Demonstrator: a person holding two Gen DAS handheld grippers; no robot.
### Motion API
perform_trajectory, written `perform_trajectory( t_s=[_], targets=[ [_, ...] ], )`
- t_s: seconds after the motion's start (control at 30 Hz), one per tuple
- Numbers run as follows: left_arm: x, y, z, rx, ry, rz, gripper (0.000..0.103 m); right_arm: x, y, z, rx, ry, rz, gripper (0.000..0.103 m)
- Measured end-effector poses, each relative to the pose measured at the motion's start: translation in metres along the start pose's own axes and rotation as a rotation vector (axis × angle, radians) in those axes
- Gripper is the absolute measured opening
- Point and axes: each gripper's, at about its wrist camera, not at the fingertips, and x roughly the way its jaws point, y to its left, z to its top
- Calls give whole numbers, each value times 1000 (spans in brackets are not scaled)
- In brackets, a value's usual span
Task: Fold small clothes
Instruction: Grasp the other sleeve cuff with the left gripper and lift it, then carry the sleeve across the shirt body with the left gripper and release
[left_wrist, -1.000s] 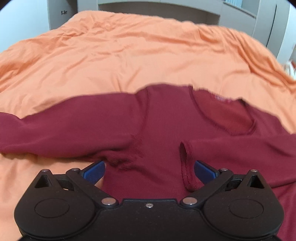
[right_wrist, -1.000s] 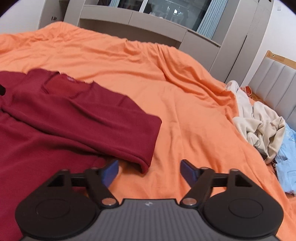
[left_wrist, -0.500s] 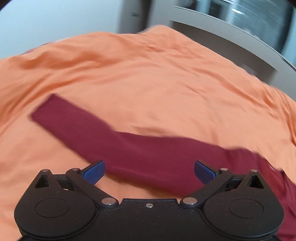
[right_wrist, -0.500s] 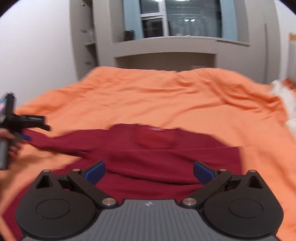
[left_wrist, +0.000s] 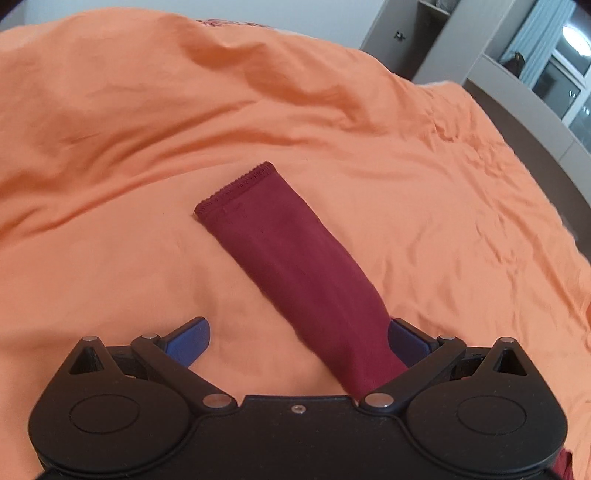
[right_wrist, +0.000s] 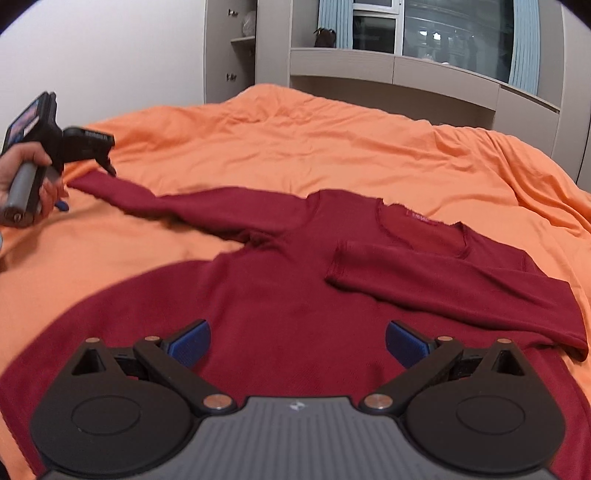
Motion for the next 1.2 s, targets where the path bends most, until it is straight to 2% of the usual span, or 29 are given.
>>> perform_trajectory(
  t_s=[0.1,0.17,0.27,0.33,0.37,0.4,0.43,0.53,0.6,0.77,0.87,1.03,1.2],
  targets=[
    [3,1,2,-63,-43,7,101,3,-3,-3,31,10,-4,103],
    [6,2,6,-98,-75,11,96,6,-10,-5,69,21,-4,103],
    [7,1,8,-97,-124,4,68,8,-19,-9,121,34,0,103],
    [10,1,9,-91,-135,-3,33,7,-25,-11,146,37,2,103],
    [11,3,9,-99,-135,-5,26,6,-27,-12,158,38,2,103],
    [13,5,9,-111,-136,-12,13,6,-29,-13,167,37,0,103],
    [14,7,9,-125,-140,-27,9,5,-31,-14,175,38,-1,103],
    [6,9,9,-154,-191,-93,5,1,-35,-16,193,33,-2,103],
    [-5,0,7,-123,-240,-121,5,-3,-38,-17,203,28,-4,103],
    [-40,-55,-5,56,-332,-126,4,-15,-54,-18,257,6,-10,103],
    [-65,-101,-20,172,-369,-185,4,-24,-68,-18,298,-11,-17,103],
    [-99,-174,-56,306,-379,-342,4,-47,-95,-18,342,-56,-43,103],
    [-117,-251,-110,441,-337,-474,4,-72,-128,-28,427,-89,-92,103]
  ],
)
